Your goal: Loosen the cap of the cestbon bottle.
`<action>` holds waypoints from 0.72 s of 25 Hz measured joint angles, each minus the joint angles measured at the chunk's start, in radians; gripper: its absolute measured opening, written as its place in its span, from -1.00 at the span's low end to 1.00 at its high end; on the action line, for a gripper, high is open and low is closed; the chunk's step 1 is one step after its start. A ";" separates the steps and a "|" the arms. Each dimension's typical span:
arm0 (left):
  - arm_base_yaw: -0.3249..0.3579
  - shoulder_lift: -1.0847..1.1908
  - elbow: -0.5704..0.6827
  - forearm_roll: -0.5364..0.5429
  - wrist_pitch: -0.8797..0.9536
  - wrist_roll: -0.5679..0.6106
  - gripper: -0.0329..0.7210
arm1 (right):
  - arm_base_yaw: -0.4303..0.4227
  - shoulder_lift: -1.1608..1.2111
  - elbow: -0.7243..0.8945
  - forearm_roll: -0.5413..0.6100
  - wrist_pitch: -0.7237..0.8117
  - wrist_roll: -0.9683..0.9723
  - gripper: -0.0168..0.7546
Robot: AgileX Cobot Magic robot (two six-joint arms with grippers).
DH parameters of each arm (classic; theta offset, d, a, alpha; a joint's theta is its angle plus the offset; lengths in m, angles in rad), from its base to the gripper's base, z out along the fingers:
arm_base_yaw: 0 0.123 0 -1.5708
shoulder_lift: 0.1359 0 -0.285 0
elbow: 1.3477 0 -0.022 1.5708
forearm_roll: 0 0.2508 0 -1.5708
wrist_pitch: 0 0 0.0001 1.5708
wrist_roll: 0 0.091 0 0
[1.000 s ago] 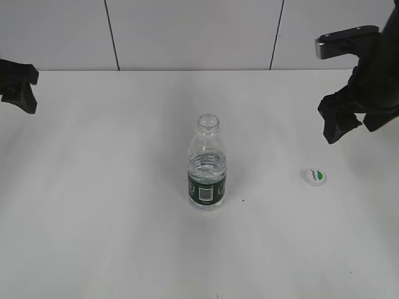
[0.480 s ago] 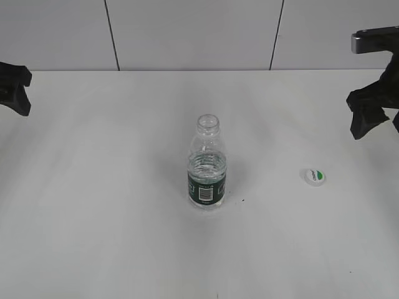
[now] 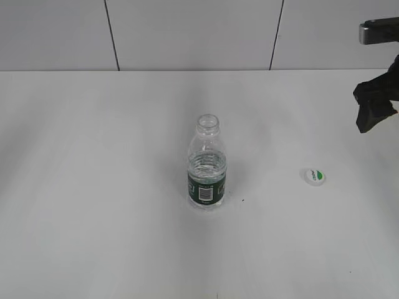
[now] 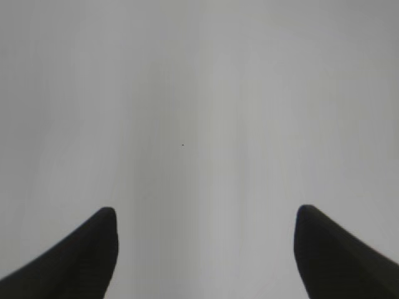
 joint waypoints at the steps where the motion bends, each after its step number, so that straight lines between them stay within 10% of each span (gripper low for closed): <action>1: 0.000 -0.026 0.000 -0.002 0.015 0.000 0.48 | 0.000 -0.009 0.000 0.000 0.000 0.000 0.58; 18: 0.000 -0.641 0.027 -0.001 0.234 0.000 0.48 | 0.000 -0.194 0.000 0.000 0.021 0.000 0.58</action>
